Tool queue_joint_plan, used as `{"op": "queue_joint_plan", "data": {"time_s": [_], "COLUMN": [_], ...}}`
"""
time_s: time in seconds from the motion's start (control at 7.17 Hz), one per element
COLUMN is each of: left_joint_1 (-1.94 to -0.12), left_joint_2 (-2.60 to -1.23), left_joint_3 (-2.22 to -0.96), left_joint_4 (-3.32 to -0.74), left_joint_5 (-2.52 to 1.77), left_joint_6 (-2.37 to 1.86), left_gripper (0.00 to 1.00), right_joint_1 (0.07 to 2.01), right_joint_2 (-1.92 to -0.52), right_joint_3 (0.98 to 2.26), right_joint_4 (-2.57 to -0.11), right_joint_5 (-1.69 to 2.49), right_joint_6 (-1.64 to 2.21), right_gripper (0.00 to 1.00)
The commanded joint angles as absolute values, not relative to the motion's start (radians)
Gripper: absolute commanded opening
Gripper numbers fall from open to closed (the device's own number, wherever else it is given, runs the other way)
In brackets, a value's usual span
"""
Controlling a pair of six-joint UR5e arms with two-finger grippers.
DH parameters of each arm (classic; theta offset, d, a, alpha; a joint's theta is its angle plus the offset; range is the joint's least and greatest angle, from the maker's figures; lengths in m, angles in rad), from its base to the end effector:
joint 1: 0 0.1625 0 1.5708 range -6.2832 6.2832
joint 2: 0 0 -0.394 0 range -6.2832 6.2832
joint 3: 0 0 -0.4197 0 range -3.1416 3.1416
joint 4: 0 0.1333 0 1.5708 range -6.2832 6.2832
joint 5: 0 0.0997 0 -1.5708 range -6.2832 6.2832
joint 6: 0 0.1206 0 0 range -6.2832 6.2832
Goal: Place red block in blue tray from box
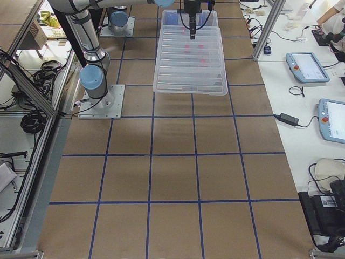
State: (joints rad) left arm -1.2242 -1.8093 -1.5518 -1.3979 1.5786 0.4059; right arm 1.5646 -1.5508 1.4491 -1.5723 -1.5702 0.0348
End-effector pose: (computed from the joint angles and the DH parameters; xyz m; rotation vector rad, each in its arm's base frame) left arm 0.0782 -0.6062 0.3288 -0.0931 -3.1295 -0.0724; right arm 0.1300 -0.5378 0.4893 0.0642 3.1347 -0.1619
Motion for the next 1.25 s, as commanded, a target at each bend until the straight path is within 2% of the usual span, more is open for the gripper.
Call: {"op": "queue_joint_plan", "data": {"time_s": [0.0,0.7,1.12], "left_joint_1": [-1.328,-1.576,-1.572], "left_joint_2": [-1.714,-1.603,-1.566], "left_joint_3": [-1.534,-1.566,-1.583], "left_joint_4": [-1.43,-1.525,-1.545], "left_joint_5": [1.617,1.598,1.605], "left_joint_6": [0.351,0.176,0.219], "left_gripper": [1.0,1.0,1.0], "right_joint_1": [1.565,1.565,1.565], "right_joint_2": [-1.551,-1.551,-1.551], "right_joint_3": [1.45,1.451,1.45], "right_joint_4": [-1.572,-1.572,-1.572], "right_joint_5": [-1.569,-1.572,-1.572], "right_joint_6": [0.037,0.04,0.04], "right_gripper": [1.0,1.0,1.0]}}
